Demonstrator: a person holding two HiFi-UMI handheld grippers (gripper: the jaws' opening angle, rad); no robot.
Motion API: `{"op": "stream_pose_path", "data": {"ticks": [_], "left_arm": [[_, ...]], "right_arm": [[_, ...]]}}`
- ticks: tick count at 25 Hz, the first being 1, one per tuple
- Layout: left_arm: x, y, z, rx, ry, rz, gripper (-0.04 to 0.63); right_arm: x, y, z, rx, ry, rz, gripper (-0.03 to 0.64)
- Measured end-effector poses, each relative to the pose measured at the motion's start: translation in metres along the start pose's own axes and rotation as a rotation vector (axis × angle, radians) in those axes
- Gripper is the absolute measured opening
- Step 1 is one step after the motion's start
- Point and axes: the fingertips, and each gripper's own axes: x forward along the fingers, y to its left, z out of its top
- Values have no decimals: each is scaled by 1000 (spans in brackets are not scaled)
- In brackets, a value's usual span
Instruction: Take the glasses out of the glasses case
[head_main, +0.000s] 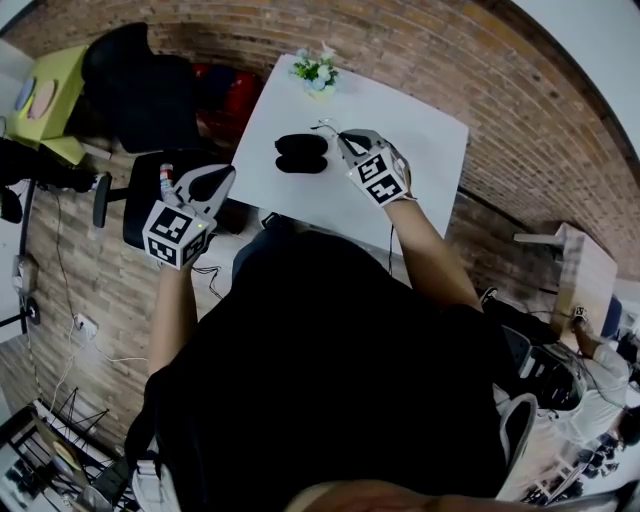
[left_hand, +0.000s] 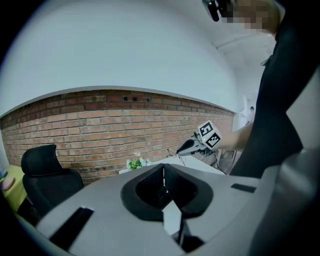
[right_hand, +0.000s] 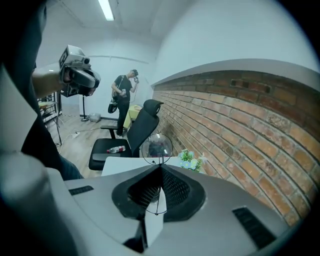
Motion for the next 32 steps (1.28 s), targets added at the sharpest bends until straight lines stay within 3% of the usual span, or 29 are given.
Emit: {"op": "stream_pose_path", "data": {"ticks": [22,32], "left_arm": [[-18,-33,-8,4,-21,-4,11],[-20,-44,-12,2,-25,-18,12]], "right_arm": [[-66,-8,26,91,-126,-58,23],[-91,-19,27,182,-179,-78,23]]}}
